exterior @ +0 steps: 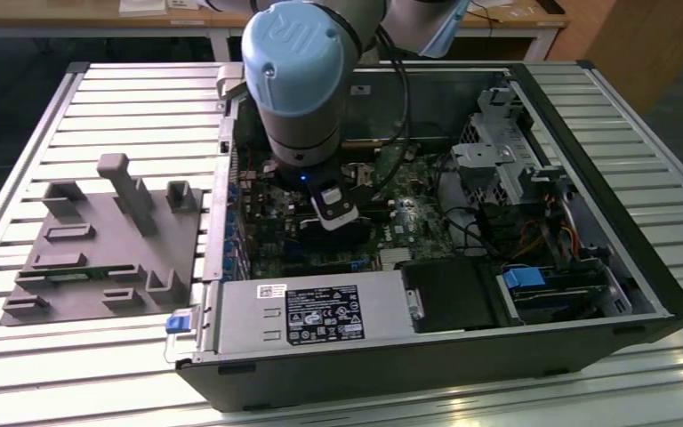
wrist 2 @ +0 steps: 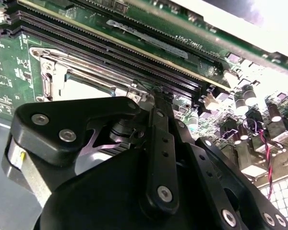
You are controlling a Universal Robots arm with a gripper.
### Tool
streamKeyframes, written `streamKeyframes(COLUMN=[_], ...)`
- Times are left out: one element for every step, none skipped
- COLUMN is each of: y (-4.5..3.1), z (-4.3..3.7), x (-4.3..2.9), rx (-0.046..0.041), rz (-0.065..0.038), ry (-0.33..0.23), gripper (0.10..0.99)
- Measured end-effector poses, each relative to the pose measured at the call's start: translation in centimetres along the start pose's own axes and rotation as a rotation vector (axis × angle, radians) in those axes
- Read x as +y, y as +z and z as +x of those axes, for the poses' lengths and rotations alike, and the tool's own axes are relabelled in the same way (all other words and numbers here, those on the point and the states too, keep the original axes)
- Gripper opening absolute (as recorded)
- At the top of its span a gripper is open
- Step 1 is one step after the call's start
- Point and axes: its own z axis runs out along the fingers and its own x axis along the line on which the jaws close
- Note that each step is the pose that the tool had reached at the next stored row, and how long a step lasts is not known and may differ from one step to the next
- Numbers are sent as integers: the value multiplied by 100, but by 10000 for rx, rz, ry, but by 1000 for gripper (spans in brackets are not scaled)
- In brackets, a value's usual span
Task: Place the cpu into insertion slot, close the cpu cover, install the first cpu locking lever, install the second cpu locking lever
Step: 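Install the second cpu locking lever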
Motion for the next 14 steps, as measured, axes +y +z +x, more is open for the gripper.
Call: streamKeyframes(y=[1, 1, 0, 1, 1, 1, -1, -5, -11, -17, -26, -39, -50, -61], z=[2, 3, 5, 8, 11, 14, 15, 16, 16, 16, 16, 16, 16, 16], x=[0, 0, 0, 1, 1, 2, 3, 6, 8, 11, 15, 20, 25, 30], rx=[-8, -17, -28, -36, -44, -52, -58, -62, -67, -71, -75, -78, -85, -90], rz=[43, 85, 139, 159, 159, 159, 158, 158, 161, 171, 179, 187, 189, 202], ry=[-4, -8, -13, -17, -19, -22, -25, -27, -29, -29, -31, -32, -35, -37], gripper=[102, 102, 102, 102, 102, 102, 102, 102, 102, 102, 102, 102, 102, 102])
